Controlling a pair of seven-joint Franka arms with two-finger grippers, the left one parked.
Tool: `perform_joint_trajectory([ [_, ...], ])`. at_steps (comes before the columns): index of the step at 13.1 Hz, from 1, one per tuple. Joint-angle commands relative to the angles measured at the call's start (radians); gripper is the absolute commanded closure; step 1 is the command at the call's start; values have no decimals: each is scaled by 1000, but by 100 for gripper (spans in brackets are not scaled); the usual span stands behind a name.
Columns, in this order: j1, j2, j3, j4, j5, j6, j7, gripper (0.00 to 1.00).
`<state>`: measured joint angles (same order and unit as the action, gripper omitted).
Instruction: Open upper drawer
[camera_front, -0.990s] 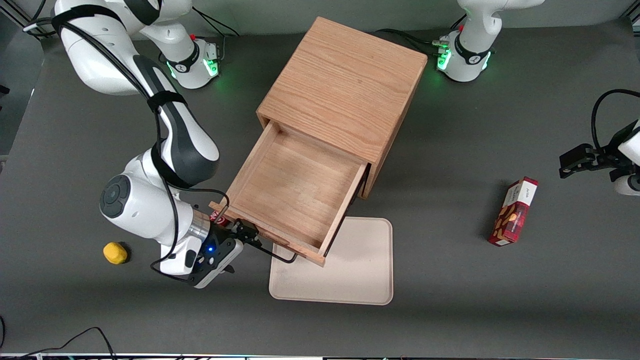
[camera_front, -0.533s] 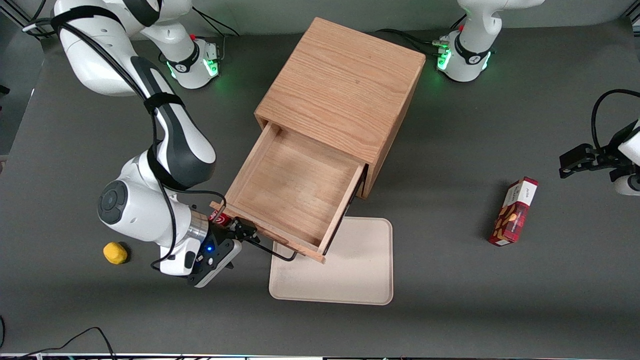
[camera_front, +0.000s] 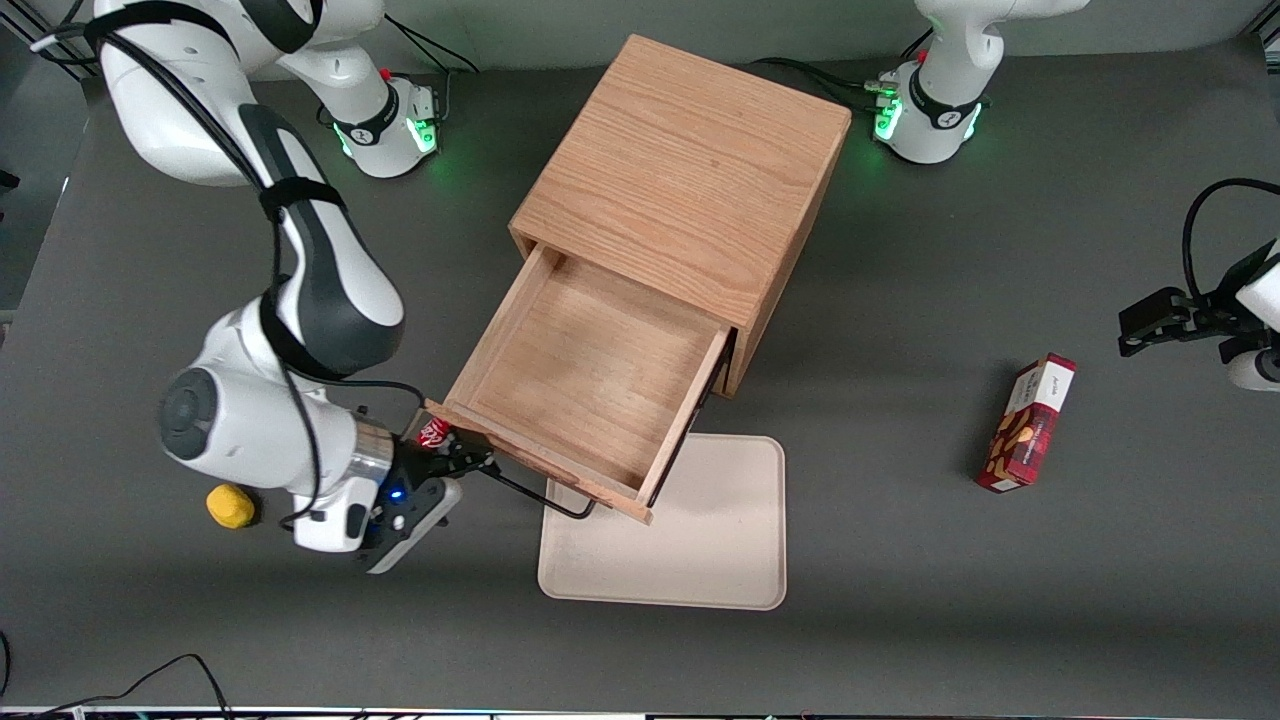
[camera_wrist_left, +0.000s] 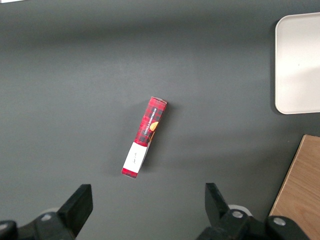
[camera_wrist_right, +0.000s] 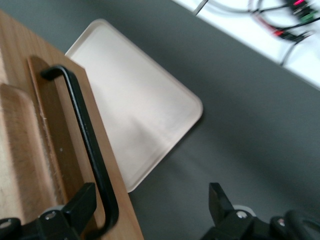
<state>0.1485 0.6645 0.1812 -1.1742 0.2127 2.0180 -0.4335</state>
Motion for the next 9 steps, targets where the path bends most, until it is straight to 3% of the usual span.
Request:
perform_joint_trajectory([
  [1, -20, -78, -35, -1, 24, -28, -16, 0],
  [3, -59, -127, -37, -16, 45, -31, -11, 0],
  [4, -101, -222, -42, -71, 60, -53, 5, 0],
  [7, -176, -403, -81, -231, 48, -183, 239, 0],
  [8, -191, -445, -88, -252, 34, -240, 306, 0],
  [9, -193, -483, -95, -272, -22, -289, 372, 0],
])
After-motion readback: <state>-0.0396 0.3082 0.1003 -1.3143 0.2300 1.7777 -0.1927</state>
